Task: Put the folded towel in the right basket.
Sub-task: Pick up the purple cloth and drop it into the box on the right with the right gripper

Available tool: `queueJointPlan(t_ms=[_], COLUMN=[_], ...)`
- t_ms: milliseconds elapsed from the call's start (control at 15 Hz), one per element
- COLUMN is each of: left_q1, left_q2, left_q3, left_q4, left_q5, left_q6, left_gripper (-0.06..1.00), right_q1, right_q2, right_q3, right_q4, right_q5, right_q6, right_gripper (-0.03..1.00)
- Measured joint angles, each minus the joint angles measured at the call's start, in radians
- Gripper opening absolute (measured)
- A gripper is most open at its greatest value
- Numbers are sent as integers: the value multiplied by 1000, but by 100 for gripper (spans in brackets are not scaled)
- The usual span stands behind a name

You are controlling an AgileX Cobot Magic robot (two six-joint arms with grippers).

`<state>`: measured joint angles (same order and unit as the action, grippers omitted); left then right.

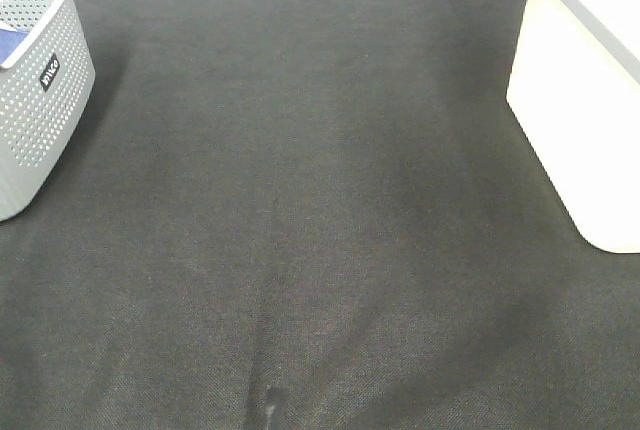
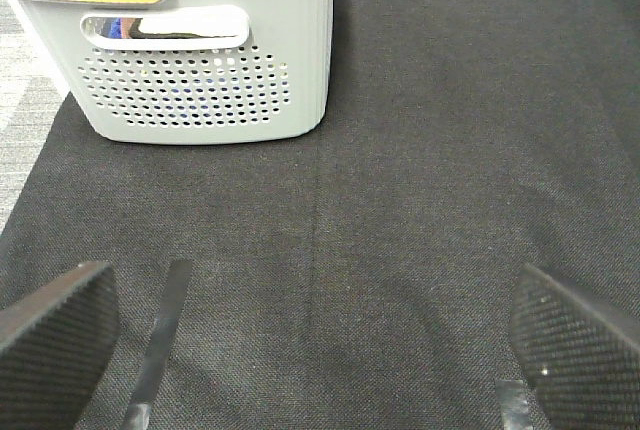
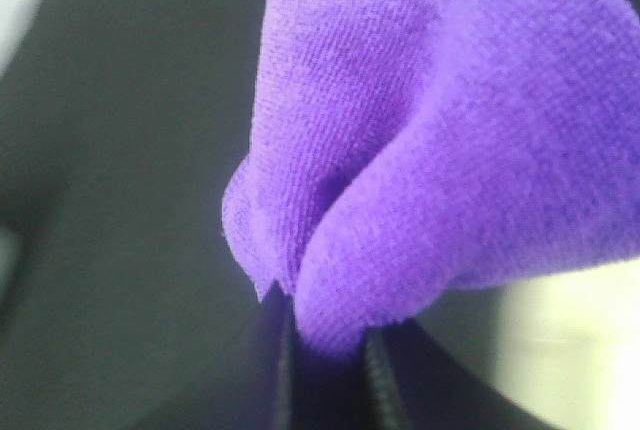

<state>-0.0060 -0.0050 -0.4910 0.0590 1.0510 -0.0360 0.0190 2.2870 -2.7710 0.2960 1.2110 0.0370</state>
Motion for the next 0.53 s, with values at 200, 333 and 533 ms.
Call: queueJointPlan(t_ms=[200,333,533], left_q1=[0,0,0], left_q2=[0,0,0], left_q3=[0,0,0], left_q4=[0,0,0], left_q5=[0,0,0], left_q6=[0,0,0], left_gripper=[99,99,99], right_q1=[-128,-150,-150], right_q2=[-137,-185,-183], right_q3=[144,295,490], right_q4=[-218,-356,-459], right_q5=[1,1,12], right_q6=[-11,-24,-37], right_gripper=[12,12,12])
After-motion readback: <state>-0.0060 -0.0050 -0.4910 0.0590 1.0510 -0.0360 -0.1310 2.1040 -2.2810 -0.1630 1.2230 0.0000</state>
